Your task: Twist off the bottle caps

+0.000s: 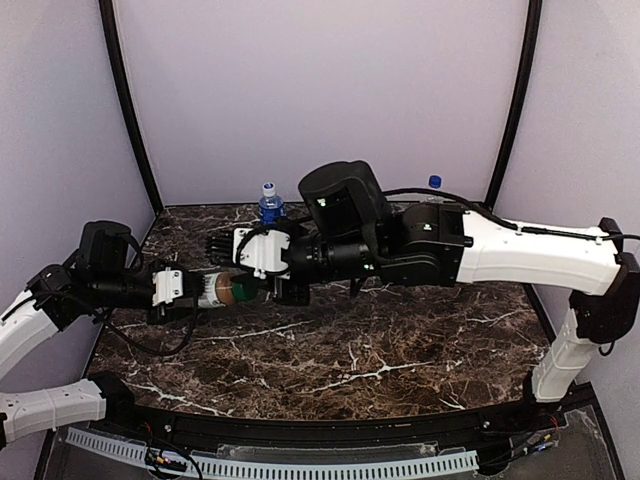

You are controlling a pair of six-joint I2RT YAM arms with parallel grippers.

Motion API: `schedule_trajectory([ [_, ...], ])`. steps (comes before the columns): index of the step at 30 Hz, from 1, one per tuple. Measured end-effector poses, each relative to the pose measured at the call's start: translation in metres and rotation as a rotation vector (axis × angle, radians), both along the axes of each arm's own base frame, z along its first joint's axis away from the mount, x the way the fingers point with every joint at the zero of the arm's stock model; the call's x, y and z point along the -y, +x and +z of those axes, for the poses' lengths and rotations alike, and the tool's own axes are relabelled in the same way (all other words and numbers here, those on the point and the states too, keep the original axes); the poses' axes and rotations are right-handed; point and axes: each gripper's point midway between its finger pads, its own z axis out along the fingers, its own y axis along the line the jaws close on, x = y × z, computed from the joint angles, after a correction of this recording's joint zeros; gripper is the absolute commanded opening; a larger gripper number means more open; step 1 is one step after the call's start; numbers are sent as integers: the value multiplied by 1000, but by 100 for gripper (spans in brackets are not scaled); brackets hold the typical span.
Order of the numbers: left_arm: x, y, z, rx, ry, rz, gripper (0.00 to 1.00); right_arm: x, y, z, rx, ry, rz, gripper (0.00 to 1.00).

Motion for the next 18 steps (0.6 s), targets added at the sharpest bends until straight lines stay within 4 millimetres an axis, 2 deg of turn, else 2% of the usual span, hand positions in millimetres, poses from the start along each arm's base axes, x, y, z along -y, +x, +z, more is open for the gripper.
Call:
schedule_trajectory([
  [3, -1, 13, 9, 70, -11, 40, 33, 8, 16, 11, -57, 46, -103, 65],
  [5, -4, 31, 18, 175, -17, 98, 35, 13, 32, 18, -169, 96, -175, 82],
  [6, -7, 40, 22, 229, -13, 131, 35, 16, 42, 20, -242, 124, -206, 94],
  [7, -10, 50, 28, 297, -12, 166, 35, 19, 52, 21, -323, 150, -240, 98],
  [9, -19, 70, 43, 442, 6, 242, 35, 26, 74, 25, -508, 226, -296, 99],
  [12, -28, 87, 70, 630, 17, 308, 36, 36, 99, 24, -762, 331, -334, 99],
  [15, -31, 92, 91, 784, 43, 326, 36, 39, 110, 21, -947, 387, -352, 97],
  [18, -34, 95, 105, 883, 73, 335, 36, 32, 107, 25, -1072, 410, -343, 92],
])
